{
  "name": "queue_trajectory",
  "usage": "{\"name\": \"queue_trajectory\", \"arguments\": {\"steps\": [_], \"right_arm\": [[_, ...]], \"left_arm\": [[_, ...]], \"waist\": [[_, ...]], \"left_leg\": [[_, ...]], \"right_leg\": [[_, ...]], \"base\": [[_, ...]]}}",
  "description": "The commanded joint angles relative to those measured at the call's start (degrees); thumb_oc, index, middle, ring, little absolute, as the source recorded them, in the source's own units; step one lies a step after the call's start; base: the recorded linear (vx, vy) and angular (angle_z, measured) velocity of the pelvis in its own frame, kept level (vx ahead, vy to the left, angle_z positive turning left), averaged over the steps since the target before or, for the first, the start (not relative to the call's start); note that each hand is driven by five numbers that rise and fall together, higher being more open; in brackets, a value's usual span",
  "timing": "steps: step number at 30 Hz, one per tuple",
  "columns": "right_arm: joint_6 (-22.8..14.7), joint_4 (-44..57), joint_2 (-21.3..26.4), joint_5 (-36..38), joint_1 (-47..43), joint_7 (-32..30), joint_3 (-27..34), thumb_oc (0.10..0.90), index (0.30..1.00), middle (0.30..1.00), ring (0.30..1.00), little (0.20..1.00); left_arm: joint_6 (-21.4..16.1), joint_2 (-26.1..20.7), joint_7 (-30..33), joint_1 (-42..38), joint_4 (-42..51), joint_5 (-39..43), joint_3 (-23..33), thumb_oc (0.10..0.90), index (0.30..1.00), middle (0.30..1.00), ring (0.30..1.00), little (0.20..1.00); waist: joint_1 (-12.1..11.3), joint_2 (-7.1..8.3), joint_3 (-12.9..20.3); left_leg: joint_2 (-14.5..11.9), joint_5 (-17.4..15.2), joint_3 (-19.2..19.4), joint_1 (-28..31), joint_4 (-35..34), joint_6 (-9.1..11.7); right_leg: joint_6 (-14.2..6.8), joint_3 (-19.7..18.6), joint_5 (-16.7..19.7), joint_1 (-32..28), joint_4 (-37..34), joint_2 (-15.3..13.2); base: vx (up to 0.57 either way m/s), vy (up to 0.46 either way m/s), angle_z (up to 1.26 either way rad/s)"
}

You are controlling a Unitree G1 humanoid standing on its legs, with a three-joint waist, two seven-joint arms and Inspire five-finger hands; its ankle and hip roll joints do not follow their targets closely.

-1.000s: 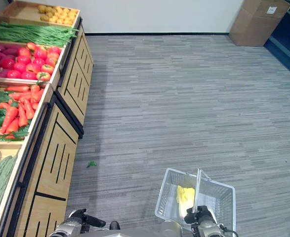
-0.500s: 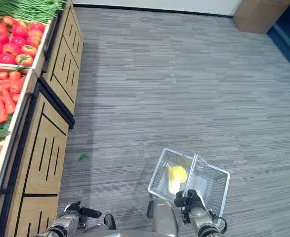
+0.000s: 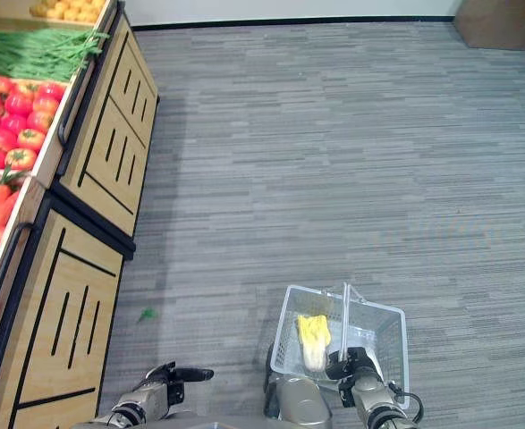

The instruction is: Get the vegetables into the basket

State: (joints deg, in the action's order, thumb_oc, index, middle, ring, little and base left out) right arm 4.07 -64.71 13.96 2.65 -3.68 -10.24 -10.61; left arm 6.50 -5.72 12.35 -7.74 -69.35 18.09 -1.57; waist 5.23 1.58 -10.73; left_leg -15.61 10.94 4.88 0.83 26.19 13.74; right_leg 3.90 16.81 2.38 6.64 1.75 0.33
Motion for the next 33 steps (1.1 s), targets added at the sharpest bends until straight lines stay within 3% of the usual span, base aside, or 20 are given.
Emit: {"name": "queue_trajectory", "arguments": {"steps": [1,4,7,8,10,14,16,21,23,33], "right_arm": [[0.71,-2.75,2.56,-0.36,2.4,-0.16,-1.69,0.4,0.3,0.3,0.3,0.3],[0.85,-3.57,2.97,-0.53,2.26,-0.29,-1.39,0.4,0.3,0.3,0.3,0.3],[0.58,-3.46,2.81,0.69,2.15,-0.77,-1.05,0.4,0.3,0.3,0.3,0.3],[0.46,-2.62,2.72,1.19,2.37,-0.9,-1.06,0.4,0.3,0.3,0.3,0.3],[0.23,-2.38,2.7,1.38,2.27,-1.08,-1.07,0.4,0.3,0.3,0.3,0.3],[0.02,-2.42,2.17,2.19,1.81,-1.5,-1.02,0.4,0.3,0.3,0.3,0.3],[0.1,-2.53,1.99,2.24,1.72,-1.42,-1.24,0.4,0.3,0.3,0.3,0.3],[0.29,-3.61,0.35,2.38,1.7,-1.36,-1.34,0.4,0.3,0.3,0.3,0.3],[0.61,-3.58,-0.29,0.79,0.65,-0.7,-2.64,0.4,0.3,0.3,0.3,0.3],[1.07,-2.19,-1.9,0.92,-0.69,-0.34,-2.22,0.4,0.3,0.3,0.3,0.3]], "left_arm": [[-0.22,-0.65,0.42,-1.2,-0.59,2.83,-0.29,0.9,1.0,1.0,1.0,1.0],[-0.27,-0.56,0.31,-1.31,-0.7,2.65,-0.31,0.9,1.0,1.0,1.0,1.0],[-0.74,-0.32,0.51,-1.26,-0.71,3.03,-0.29,0.9,1.0,1.0,1.0,1.0],[-0.76,-0.12,0.6,-1.16,-0.74,3.18,-0.3,0.9,1.0,1.0,1.0,1.0],[-0.93,-0.09,0.7,-1.2,-0.7,3.3,-0.3,0.9,1.0,1.0,1.0,1.0],[-1.14,-0.04,1.05,-0.97,-1.11,3.71,0.26,0.9,1.0,1.0,1.0,1.0],[-1.2,-0.17,1.07,-0.58,-1.17,4.04,0.62,0.9,1.0,1.0,1.0,1.0],[-1.59,-0.91,1.67,-0.74,-1.34,5.05,0.75,0.9,1.0,1.0,1.0,1.0],[-1.78,-2.08,1.85,-1.49,-0.57,4.68,0.69,0.9,1.0,1.0,1.0,1.0],[-1.27,-3.91,2.4,-1.77,-1.1,4.17,2.12,0.9,1.0,1.0,1.0,1.0]], "waist": [[0.1,2.16,-1.8],[-1.08,2.84,-2.06],[-2.75,2.02,-2.11],[-3.39,1.68,-2.22],[-3.91,1.64,-2.45],[-4.87,1.21,-2.43],[-5.11,1.26,-2.0],[-5.92,3.52,-0.17],[-6.53,5.35,0.66],[-7.43,8.19,1.83]], "left_leg": [[4.93,-4.75,5.5,-1.83,-7.26,-6.05],[6.26,-9.33,7.59,-7.1,-14.49,-7.51],[6.62,-4.09,6.12,-10.33,-23.81,-6.8],[6.4,-0.62,5.28,-11.52,-27.23,-6.37],[6.18,0.45,4.82,-12.64,-28.39,-6.16],[4.52,3.54,9.16,-14.72,-31.18,-5.21],[4.34,2.92,9.45,-13.97,-31.19,-5.63],[6.1,1.27,10.6,-12.79,-29.93,-7.67],[7.91,-0.95,12.37,-12.27,-29.72,-9.22],[12.29,-6.12,15.36,-9.72,-29.4,-12.08]], "right_leg": [[-6.78,-2.76,-1.18,-1.53,-1.6,-2.85],[-8.38,-3.54,-1.47,-3.78,-2.87,-4.29],[-9.1,-4.79,-2.44,-5.72,-3.56,-3.8],[-9.24,-5.12,-3.24,-7.08,-3.96,-3.52],[-9.17,-5.6,-3.79,-8.08,-3.93,-3.39],[-9.54,-7.52,-6.51,-12.05,-3.86,-3.53],[-9.73,-8.2,-7.15,-12.75,-3.78,-3.62],[-12.19,-9.76,-7.54,-14.36,-3.73,-7.72],[-14.22,-10.68,-6.2,-12.54,-2.76,-10.5],[-17.98,-11.47,1.64,-9.55,-0.21,-15.45]], "base": [[0.17,-0.075,-0.06],[0.19,0.022,0.05],[0.2,0.093,-0.14],[0.16,0.073,-0.44],[0.18,0.083,-0.47],[0.25,0.175,-0.28],[0.2,0.181,-0.45],[0.21,0.227,-0.26],[0.17,0.279,-0.1],[0.12,0.174,-0.17]]}}
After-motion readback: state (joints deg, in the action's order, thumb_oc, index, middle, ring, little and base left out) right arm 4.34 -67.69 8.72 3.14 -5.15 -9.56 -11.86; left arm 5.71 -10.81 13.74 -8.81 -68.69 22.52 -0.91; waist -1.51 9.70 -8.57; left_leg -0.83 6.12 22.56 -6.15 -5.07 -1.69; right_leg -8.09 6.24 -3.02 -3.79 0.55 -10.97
